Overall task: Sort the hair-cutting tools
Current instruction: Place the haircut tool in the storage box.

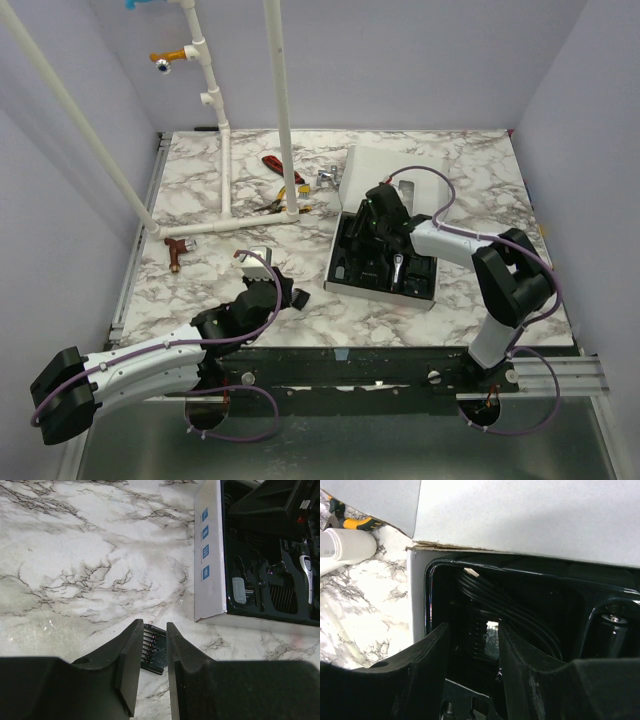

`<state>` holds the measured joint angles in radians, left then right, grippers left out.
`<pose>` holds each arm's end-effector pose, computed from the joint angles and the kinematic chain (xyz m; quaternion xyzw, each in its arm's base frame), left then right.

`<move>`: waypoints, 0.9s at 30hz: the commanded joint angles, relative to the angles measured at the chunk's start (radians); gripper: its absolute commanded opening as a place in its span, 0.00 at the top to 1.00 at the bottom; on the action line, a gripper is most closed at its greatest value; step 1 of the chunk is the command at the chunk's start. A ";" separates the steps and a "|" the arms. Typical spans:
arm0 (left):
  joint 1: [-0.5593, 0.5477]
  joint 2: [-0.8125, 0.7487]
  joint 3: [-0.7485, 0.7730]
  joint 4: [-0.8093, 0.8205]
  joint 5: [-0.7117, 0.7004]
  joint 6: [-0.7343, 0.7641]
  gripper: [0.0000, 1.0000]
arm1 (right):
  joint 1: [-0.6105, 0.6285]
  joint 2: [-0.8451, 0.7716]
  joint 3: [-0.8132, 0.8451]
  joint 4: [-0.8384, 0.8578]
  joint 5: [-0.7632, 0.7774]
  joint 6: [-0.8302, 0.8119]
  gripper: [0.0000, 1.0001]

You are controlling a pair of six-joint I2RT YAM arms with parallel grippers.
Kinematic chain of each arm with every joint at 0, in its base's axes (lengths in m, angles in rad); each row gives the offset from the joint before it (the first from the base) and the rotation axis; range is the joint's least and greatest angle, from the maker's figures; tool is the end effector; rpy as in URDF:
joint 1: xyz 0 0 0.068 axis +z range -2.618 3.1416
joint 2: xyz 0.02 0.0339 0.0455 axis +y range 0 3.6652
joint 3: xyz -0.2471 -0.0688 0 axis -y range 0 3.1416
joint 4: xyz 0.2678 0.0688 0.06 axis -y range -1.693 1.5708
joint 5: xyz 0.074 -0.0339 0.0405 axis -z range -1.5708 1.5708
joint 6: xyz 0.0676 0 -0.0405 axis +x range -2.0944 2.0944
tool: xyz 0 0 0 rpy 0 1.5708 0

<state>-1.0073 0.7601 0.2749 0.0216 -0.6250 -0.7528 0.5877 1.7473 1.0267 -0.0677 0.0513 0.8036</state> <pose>0.1515 -0.1657 0.1543 -0.0576 0.8234 -0.2190 0.5203 0.3381 0.2211 0.1248 0.1093 0.9177 0.2261 0.3078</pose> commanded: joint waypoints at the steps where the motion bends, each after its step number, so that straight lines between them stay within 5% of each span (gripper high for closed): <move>1: 0.006 -0.005 -0.011 0.034 0.014 0.000 0.73 | 0.007 0.045 0.021 -0.044 -0.035 -0.001 0.54; 13: 0.007 0.018 -0.016 0.074 0.027 0.024 0.73 | 0.043 0.082 0.056 -0.095 0.000 -0.024 0.70; 23: 0.007 0.029 -0.014 0.084 0.038 0.032 0.73 | 0.042 0.026 0.062 -0.097 0.004 0.004 0.99; 27: 0.006 0.023 -0.013 0.080 0.032 0.039 0.73 | 0.043 -0.037 0.065 -0.084 0.000 0.014 0.99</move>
<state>-1.0069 0.7864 0.2707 0.0818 -0.6079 -0.7296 0.6209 1.7821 1.0664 -0.1349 0.0620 0.7975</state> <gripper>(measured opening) 0.270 0.010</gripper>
